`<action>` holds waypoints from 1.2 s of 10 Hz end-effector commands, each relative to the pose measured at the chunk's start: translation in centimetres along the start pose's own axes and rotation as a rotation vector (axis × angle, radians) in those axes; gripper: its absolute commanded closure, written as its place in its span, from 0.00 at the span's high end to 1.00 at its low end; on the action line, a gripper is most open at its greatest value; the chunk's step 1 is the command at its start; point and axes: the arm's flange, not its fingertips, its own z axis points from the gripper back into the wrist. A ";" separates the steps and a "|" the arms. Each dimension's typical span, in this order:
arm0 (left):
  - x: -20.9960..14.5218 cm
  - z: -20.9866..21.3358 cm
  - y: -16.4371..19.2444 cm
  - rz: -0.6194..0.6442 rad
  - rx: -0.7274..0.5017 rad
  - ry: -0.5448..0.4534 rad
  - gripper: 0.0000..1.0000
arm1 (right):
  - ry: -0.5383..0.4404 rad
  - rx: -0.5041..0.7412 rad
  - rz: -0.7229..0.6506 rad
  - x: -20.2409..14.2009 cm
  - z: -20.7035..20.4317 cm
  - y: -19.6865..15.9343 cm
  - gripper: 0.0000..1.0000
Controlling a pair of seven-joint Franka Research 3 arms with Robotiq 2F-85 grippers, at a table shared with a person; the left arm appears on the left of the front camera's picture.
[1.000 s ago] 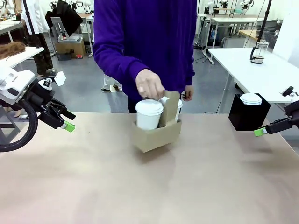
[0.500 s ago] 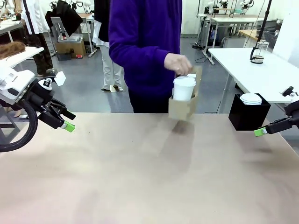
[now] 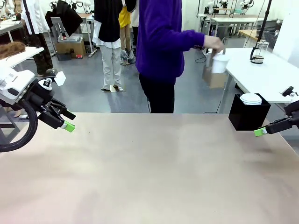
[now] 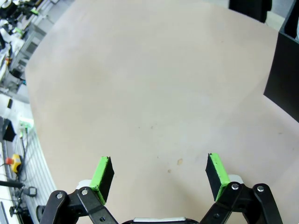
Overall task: Pour a drink into a cup and package it in a carrier.
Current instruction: Insert the held 600 ml Paper Cup into the Cup Carrier.
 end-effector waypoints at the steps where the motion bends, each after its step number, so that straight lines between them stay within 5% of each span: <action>1: -0.1 -0.1 0.1 -0.001 -0.004 -0.010 1.00 | -0.011 0.011 0.020 0.3 0.3 0.0 1.00; 12: -0.1 -0.1 0.1 -0.001 -0.004 -0.010 1.00 | -0.011 0.011 0.020 0.3 0.3 0.0 1.00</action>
